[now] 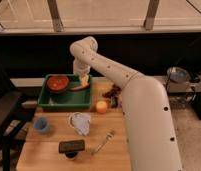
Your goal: Place pepper in tray
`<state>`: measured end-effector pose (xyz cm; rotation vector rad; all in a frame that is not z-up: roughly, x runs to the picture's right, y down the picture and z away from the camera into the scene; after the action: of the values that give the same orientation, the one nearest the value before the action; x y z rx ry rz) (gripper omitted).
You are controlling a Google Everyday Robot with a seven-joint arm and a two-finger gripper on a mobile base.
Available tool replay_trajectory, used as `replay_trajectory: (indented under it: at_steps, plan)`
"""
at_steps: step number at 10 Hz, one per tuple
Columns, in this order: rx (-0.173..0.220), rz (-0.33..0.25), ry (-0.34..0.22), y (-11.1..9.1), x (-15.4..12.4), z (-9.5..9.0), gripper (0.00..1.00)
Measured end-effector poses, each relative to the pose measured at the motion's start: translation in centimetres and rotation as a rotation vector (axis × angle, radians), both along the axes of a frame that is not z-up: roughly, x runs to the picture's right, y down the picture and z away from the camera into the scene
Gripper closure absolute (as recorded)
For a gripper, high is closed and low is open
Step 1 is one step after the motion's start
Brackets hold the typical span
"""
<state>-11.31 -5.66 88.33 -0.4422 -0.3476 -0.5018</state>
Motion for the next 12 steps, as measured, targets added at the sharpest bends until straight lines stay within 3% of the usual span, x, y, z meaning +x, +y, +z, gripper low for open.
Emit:
replay_trajectory:
  at_steps: [3, 7, 12]
  plan:
    - [-0.016, 0.002, 0.000, 0.2, -1.3, 2.0, 0.35]
    - [-0.063, 0.024, -0.001, 2.2, -2.5, 4.5, 0.35]
    - [-0.061, 0.025, 0.001, 2.1, -2.4, 4.5, 0.35]
